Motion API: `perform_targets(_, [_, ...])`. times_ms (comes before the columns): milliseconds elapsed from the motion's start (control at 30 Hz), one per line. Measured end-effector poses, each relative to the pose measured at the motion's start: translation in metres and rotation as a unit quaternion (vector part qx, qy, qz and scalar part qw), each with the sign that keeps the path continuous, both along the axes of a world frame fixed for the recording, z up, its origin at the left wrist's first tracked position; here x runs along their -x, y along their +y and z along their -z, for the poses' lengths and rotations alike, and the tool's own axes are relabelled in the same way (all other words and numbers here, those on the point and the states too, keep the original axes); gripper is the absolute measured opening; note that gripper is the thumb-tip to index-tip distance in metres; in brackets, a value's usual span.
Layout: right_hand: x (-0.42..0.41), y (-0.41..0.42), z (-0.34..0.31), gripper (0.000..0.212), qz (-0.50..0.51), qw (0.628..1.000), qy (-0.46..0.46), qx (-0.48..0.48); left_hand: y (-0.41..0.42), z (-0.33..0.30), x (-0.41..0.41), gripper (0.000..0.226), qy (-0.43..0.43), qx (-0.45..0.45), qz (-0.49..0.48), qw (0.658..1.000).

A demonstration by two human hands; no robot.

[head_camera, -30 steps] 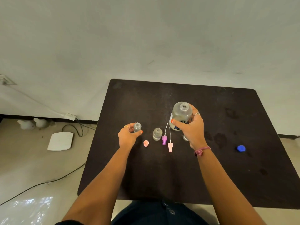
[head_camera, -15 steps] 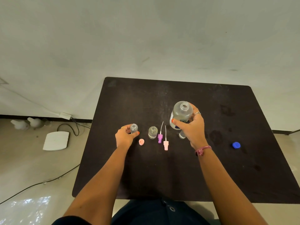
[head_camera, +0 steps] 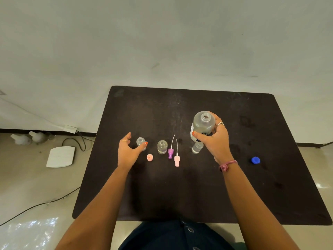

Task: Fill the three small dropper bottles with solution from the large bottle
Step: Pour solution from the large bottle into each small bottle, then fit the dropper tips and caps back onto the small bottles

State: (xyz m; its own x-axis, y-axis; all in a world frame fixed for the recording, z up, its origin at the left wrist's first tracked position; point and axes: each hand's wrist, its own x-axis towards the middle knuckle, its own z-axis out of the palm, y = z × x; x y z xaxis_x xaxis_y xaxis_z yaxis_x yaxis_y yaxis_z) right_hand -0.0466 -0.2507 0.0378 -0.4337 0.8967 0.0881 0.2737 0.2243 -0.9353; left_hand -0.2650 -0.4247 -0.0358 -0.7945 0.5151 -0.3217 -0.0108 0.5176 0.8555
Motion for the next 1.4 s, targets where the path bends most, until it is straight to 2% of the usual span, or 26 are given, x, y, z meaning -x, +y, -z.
perform_targets(200, [-0.031,0.021,-0.006,0.075,-0.002,1.000,0.015,0.011,0.019,-0.035,-0.022,0.055,0.137,-0.071,-0.010,0.988])
perform_targets(333, [-0.057,0.036,-0.006,0.075,0.018,0.999,0.013,0.023,0.039,-0.047,-0.053,0.051,0.177,-0.099,0.029,0.979])
perform_targets(567, [-0.105,0.064,0.004,0.074,0.065,0.997,-0.026,0.035,0.077,-0.052,-0.129,0.056,0.129,-0.147,0.061,0.979])
perform_targets(767, [-0.140,0.081,0.020,0.074,0.064,0.993,-0.054,0.078,0.091,-0.043,-0.167,0.056,0.096,-0.132,0.075,0.984])
perform_targets(1067, [-0.159,0.089,0.050,0.072,0.054,0.988,-0.083,0.117,0.094,-0.034,-0.195,0.042,0.093,-0.101,0.057,0.989])
perform_targets(1400, [-0.165,0.093,0.056,0.080,0.034,0.988,-0.105,0.109,0.086,-0.030,-0.201,0.030,0.095,-0.085,0.051,0.991])
